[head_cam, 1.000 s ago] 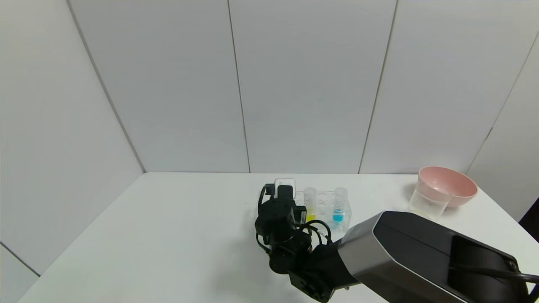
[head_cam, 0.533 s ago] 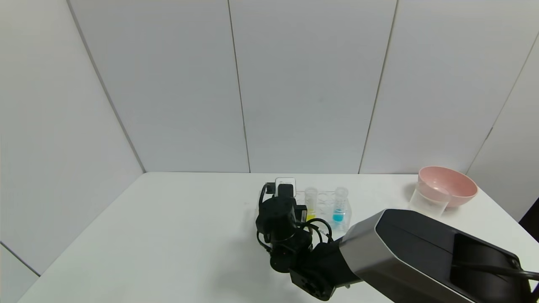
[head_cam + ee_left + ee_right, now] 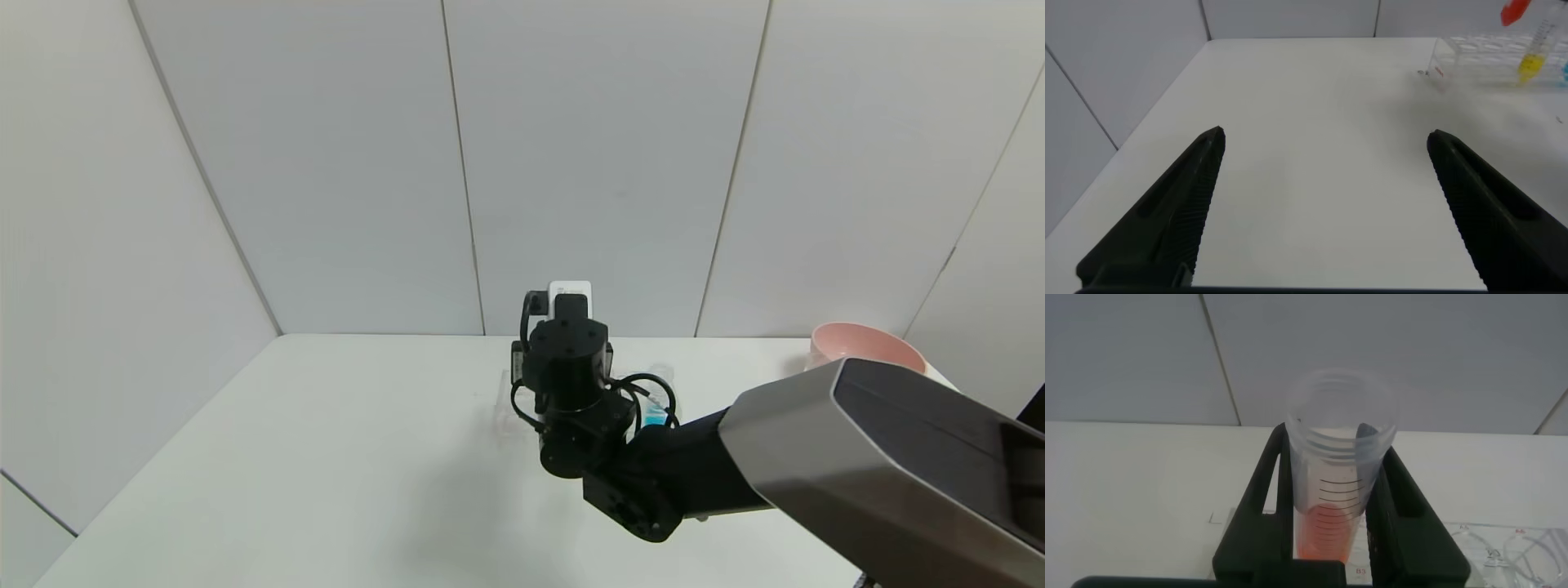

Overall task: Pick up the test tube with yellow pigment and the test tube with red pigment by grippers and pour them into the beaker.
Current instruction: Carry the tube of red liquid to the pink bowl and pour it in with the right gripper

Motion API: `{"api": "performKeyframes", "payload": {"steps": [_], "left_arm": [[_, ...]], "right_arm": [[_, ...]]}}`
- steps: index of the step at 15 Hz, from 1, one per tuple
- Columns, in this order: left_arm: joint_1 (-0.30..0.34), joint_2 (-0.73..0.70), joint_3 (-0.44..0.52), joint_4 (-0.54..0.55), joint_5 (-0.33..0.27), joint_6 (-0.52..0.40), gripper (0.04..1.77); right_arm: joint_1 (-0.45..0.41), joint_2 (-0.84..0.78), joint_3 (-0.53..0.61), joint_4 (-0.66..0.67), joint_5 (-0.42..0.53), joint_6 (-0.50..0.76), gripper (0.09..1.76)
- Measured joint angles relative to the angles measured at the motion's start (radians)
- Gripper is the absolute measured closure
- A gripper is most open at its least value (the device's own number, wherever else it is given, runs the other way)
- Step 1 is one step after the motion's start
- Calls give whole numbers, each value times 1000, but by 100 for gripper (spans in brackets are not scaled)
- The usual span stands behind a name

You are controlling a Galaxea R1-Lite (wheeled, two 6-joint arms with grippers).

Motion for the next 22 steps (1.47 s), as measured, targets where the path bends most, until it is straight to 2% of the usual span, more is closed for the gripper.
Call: {"api": "performKeyframes", "payload": {"steps": [3,5,8,10,13,16,17,19,21,22], "left_arm": [[0,0,0,0,0,0,5],[0,0,0,0,0,0,5],[0,0,0,0,0,0,5],[0,0,0,0,0,0,5],[0,0,0,0,0,0,5],[0,0,0,0,0,0,5],[0,0,0,0,0,0,5],[0,0,0,0,0,0,5],[0,0,0,0,0,0,5],[0,0,0,0,0,0,5]], "right_arm": [[-10,-82,4,1,5,-30,129],[-50,-145,23,-1,23,-44,129],[-198,-239,100,-12,84,-58,129],[-340,-301,183,-17,164,-60,129],[-582,-386,312,-23,376,-60,129],[-810,-436,369,-50,624,-91,129],[-886,-446,379,-62,720,-111,129],[-1045,-457,401,-95,973,-156,129],[-1170,-460,430,-135,1219,-200,129],[-1214,-460,444,-153,1311,-227,129]]}}
